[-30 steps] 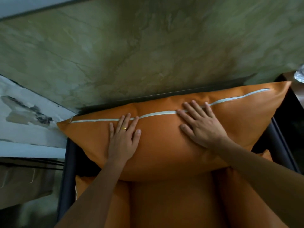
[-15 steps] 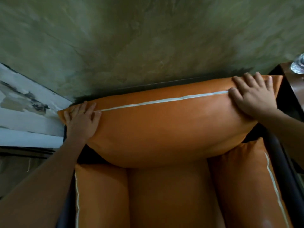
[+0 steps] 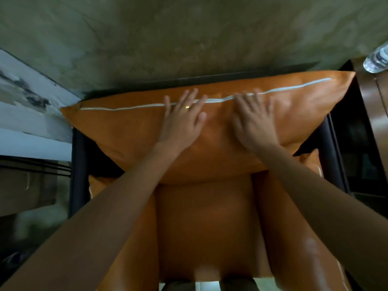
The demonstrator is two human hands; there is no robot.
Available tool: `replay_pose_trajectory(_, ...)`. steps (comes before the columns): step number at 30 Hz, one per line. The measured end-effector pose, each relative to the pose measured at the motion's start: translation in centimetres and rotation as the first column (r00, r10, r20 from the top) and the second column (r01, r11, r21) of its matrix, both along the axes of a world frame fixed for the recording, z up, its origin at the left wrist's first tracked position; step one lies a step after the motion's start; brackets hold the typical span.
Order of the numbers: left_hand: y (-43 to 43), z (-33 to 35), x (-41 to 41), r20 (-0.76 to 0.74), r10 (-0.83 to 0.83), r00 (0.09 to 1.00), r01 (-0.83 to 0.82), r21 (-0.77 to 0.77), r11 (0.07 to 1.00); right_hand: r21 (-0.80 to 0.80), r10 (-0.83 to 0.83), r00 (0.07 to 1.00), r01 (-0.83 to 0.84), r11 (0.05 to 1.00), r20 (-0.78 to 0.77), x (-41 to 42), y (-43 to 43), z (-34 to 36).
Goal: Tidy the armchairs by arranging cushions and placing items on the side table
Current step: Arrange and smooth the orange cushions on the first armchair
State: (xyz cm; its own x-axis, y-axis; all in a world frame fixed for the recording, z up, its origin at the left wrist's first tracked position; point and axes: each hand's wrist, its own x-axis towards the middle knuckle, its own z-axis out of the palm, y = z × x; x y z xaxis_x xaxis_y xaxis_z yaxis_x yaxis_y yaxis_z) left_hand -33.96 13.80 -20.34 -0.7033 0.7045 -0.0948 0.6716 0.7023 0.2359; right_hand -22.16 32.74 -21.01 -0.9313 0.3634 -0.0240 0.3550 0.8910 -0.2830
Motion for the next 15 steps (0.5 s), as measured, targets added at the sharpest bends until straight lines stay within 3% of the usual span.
replay_pose_trajectory(2, 2.5, -1.0, 0.5, 0.043, -0.019, 0.999, 0.021, -0.048, 0.999, -0.002, 0.164, 0.983, -0.164, 0.986, 0.088, -1.4, -1.9, -1.3)
replay_pose_trajectory(4, 2.7, -1.9, 0.3, 0.052, -0.001, 0.999, 0.007, -0.129, 0.992, 0.029, 0.205, 0.97, -0.211, 0.977, 0.129, -1.8, -1.1, -2.1)
replay_pose_trajectory(9, -3.7, -2.2, -2.4, 0.011, -0.002, 1.0, 0.005, -0.217, 0.976, 0.165, 0.139, 0.979, -0.164, 0.973, 0.15, 0.3, 5.2, -2.7)
replay_pose_trajectory(15, -14.7, -1.4, -6.0, -0.043, 0.222, 0.974, -0.225, -0.275, 0.935, 0.228, -0.016, 0.994, -0.009, 0.974, 0.106, 2.6, 10.2, -1.8)
